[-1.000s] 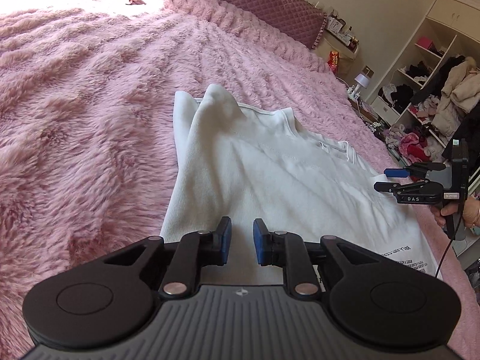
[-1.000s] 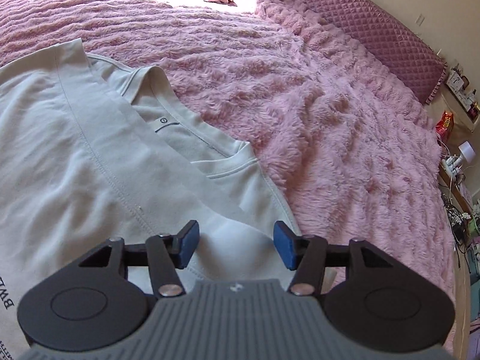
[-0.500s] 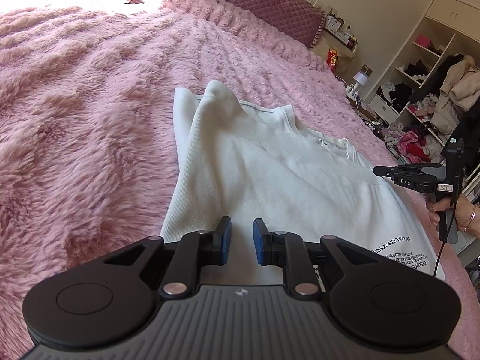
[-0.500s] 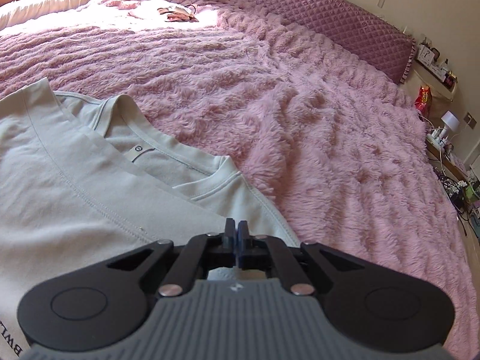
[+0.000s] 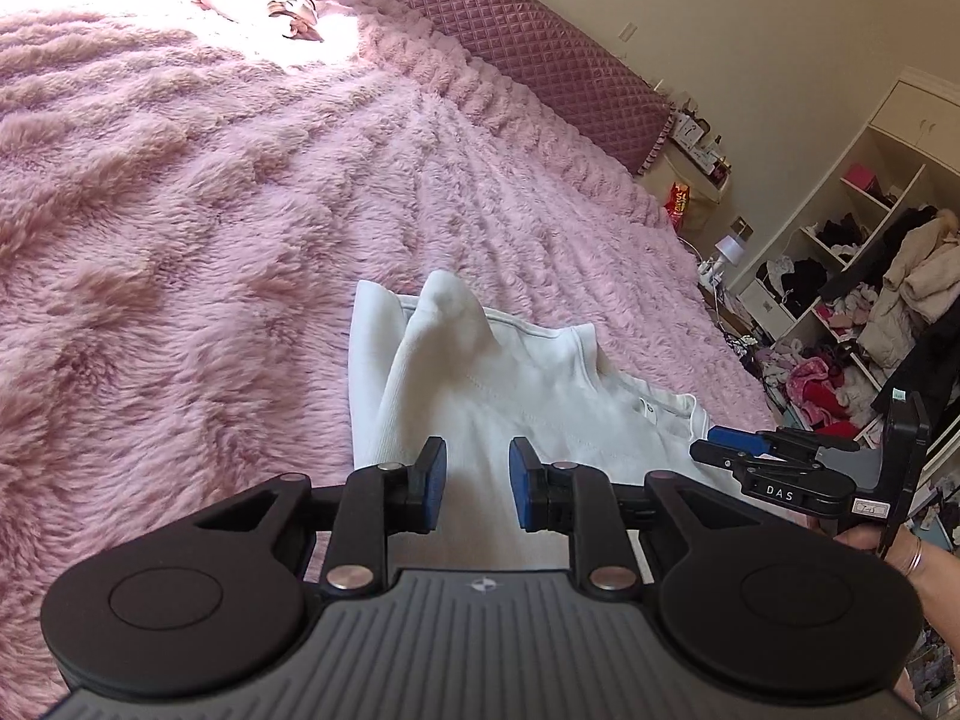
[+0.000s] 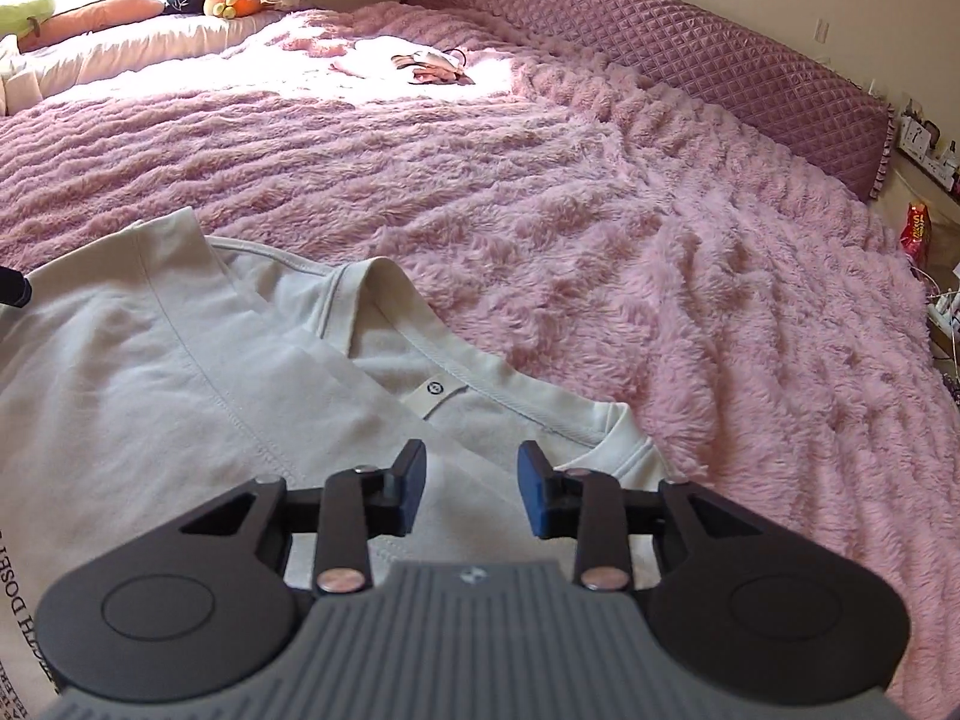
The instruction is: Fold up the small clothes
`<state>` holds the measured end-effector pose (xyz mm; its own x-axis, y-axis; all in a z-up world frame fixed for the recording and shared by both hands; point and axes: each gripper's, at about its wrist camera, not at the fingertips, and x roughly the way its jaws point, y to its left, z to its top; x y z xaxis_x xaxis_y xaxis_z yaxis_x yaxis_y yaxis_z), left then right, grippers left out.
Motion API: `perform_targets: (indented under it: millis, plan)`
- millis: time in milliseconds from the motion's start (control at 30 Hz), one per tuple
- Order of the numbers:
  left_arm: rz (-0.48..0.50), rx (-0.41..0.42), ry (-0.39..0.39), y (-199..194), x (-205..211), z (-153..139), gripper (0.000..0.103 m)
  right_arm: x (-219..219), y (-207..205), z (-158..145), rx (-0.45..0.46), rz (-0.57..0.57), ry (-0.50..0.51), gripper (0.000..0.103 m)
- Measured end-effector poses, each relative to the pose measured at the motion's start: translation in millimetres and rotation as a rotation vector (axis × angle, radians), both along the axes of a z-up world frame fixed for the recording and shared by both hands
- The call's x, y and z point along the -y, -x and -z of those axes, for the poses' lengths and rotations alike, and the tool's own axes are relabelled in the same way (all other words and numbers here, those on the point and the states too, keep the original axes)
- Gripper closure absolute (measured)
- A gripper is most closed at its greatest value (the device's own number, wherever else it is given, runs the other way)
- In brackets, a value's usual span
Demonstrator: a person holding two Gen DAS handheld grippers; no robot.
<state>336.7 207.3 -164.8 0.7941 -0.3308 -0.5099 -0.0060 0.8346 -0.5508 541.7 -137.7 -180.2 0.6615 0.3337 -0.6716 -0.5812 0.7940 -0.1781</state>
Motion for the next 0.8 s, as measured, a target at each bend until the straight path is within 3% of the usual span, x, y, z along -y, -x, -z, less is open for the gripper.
perform_targets:
  millis: [167, 200, 233, 267, 567, 700, 800]
  plan:
    - [0.002, -0.020, -0.003, -3.7, -0.7, 8.6, 0.078, -13.3, -9.4, 18.9, -0.071, 0.012, 0.029, 0.074]
    - [0.007, -0.021, -0.008, -3.8, -0.1, 9.5, 0.078, -12.9, -11.2, 20.9, -0.093, 0.016, 0.020, 0.083]
    - [0.009, -0.021, -0.016, -3.7, 1.0, 9.6, 0.078, -12.6, -12.2, 22.4, -0.110, 0.008, 0.006, 0.100]
    - [0.014, -0.023, -0.023, -4.4, 1.5, 10.3, 0.078, -13.7, -12.2, 24.1, -0.122, -0.001, -0.001, 0.103]
    - [0.002, -0.027, -0.060, -4.1, 3.9, 14.7, 0.079, -11.4, -5.6, 16.1, -0.014, 0.039, -0.033, 0.103]
    - [-0.051, -0.061, -0.108, -9.4, 5.2, 17.0, 0.092, -20.4, -9.1, 20.1, 0.016, 0.081, 0.002, 0.103]
    - [-0.065, -0.096, -0.121, -15.4, 5.1, 22.7, 0.095, -29.4, -8.1, 31.6, 0.002, 0.077, 0.069, 0.103]
